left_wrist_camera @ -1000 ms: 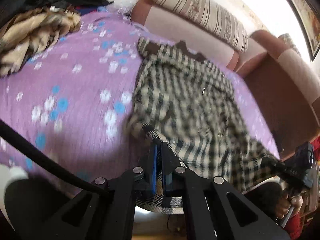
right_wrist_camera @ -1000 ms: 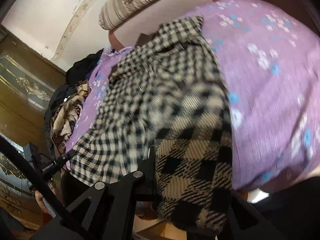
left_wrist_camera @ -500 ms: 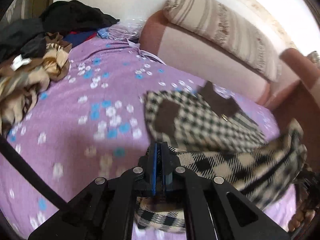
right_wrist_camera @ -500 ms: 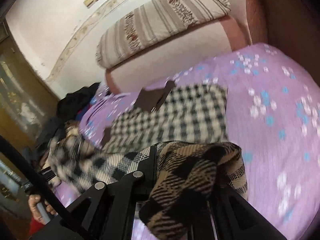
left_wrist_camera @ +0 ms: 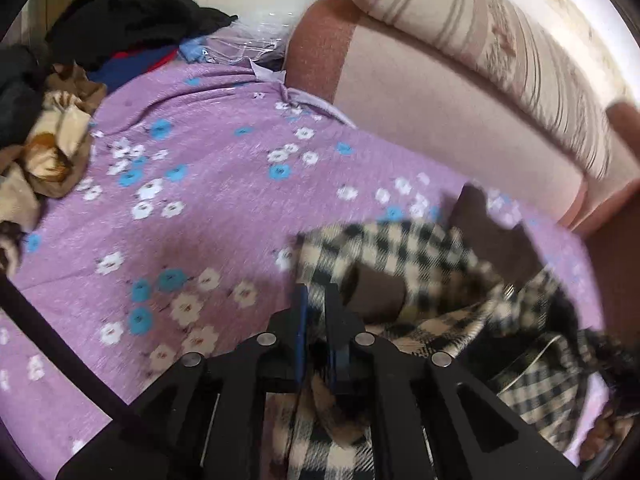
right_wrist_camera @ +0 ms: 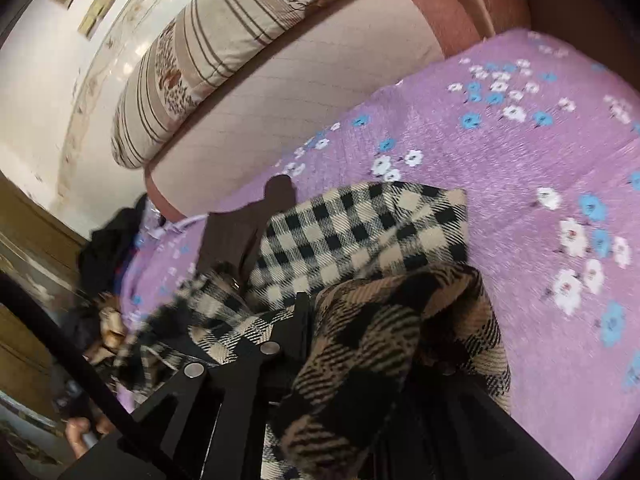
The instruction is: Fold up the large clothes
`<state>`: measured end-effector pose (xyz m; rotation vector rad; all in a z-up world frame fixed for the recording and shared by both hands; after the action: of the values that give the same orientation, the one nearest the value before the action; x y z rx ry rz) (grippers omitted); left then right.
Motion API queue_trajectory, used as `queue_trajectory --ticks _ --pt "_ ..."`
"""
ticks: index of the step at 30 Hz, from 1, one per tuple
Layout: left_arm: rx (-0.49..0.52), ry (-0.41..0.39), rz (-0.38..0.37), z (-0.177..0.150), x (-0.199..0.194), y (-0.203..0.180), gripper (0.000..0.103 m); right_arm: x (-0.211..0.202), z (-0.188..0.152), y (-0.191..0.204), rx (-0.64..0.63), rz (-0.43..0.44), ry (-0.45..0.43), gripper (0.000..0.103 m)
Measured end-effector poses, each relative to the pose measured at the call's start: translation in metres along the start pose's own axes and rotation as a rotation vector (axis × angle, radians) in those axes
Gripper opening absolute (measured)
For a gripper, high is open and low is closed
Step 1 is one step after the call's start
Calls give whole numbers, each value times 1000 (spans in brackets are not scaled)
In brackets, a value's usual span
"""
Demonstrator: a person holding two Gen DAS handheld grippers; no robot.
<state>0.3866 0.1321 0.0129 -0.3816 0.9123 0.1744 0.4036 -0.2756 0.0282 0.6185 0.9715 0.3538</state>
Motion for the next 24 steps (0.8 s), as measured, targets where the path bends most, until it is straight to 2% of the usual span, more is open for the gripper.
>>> queue_trajectory --ticks 2,3,4,8,9,14,18,21,24 --pt "-81 0 -59 11 2 7 30 7 8 -1 25 44 3 12" --pt "-124 -13 -68 17 3 12 43 9 10 -1 30 54 4 13" --pt "-161 -27 -69 22 3 17 50 13 12 -1 38 63 6 18" --pt "-251 -31 -89 36 10 28 60 27 18 -3 100 107 -10 64" --pt "-266 -32 -81 37 11 31 60 27 19 -5 113 105 -27 67" --pt "-268 -8 -54 33 16 39 61 22 28 -13 144 81 -66 68" --pt "-251 -5 -43 24 6 40 66 5 32 -15 163 76 -110 71" --pt "-205 -14 -42 12 -10 36 67 -3 31 1 115 78 -120 71" --pt "-147 -24 -52 -8 -27 31 73 -8 22 24 35 72 -112 71"
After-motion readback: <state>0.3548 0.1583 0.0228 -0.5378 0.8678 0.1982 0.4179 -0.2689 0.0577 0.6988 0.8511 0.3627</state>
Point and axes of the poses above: each gripper's, at about its wrist camera, not at the fingertips, and x roughly the way its jaws point, y to its left, z to its top, the point moved 6 cm from there along x, roughly the way its jaws point, and after that the axes turned 1 degree about z, right-handed, at the moved point
